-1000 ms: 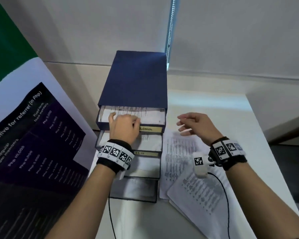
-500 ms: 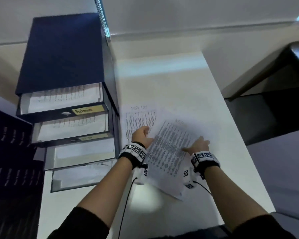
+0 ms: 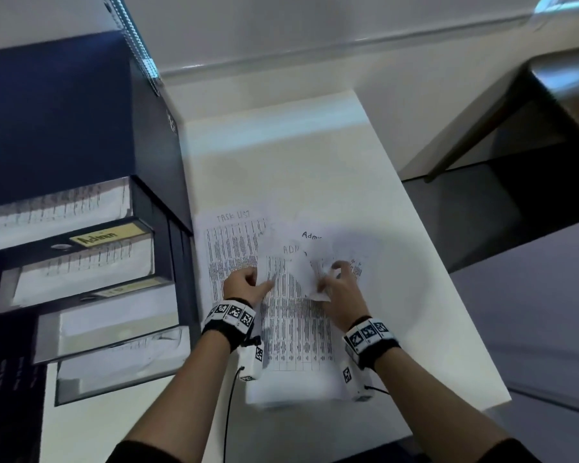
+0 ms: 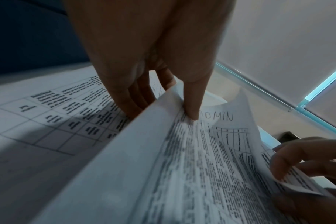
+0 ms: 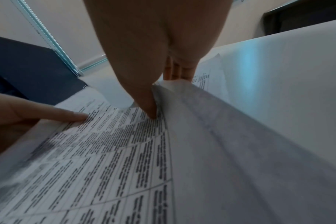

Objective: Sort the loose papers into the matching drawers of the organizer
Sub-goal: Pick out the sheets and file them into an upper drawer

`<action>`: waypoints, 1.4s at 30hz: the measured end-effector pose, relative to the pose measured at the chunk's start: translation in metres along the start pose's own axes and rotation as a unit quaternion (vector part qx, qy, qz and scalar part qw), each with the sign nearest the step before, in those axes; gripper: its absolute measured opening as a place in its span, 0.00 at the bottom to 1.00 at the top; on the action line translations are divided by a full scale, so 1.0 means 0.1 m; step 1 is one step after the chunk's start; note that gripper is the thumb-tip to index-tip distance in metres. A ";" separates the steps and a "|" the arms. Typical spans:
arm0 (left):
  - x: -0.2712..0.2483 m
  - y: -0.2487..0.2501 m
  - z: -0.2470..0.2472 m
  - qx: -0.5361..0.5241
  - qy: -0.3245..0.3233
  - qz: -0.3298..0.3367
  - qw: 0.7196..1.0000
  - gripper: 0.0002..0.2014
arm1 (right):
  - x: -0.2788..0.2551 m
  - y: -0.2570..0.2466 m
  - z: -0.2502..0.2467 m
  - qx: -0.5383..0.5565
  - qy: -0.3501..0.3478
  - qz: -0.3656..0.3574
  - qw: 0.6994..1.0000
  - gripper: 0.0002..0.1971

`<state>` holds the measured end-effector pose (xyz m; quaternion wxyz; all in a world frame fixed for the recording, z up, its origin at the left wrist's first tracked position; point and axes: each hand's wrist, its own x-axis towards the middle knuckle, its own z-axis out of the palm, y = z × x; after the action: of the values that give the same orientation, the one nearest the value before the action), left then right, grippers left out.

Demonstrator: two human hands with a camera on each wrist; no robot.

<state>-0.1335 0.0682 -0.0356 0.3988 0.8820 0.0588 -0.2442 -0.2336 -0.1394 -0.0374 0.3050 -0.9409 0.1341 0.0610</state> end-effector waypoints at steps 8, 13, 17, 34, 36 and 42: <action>-0.20 0.08 0.13 0.019 0.049 0.023 0.998 0.18 | 0.02 0.14 -0.12 0.072 0.036 0.117 0.990 0.09; -0.22 0.05 0.21 0.045 0.101 0.030 0.993 0.19 | -0.07 -0.03 -0.14 -0.032 -0.035 -0.044 0.998 0.05; -0.23 0.00 0.21 -0.030 0.115 0.011 0.993 0.19 | -0.03 0.04 -0.17 -0.041 -0.029 -0.085 0.995 0.07; -0.12 -0.04 0.07 -0.023 0.070 -0.036 0.997 0.10 | 0.13 -0.06 -0.14 0.177 -0.009 0.182 0.967 0.11; -0.13 -0.05 0.06 -0.032 0.067 -0.039 0.996 0.10 | 0.13 -0.06 -0.18 0.169 0.000 0.223 0.960 0.17; -0.13 -0.12 0.05 -0.048 0.061 -0.029 0.997 0.13 | 0.14 -0.31 -0.17 0.267 0.020 0.247 0.931 0.18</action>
<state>-0.1507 0.0736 -0.0405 0.4294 0.8729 0.1201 -0.1980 -0.2105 -0.1278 -0.0092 0.5174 -0.7632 0.3793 0.0774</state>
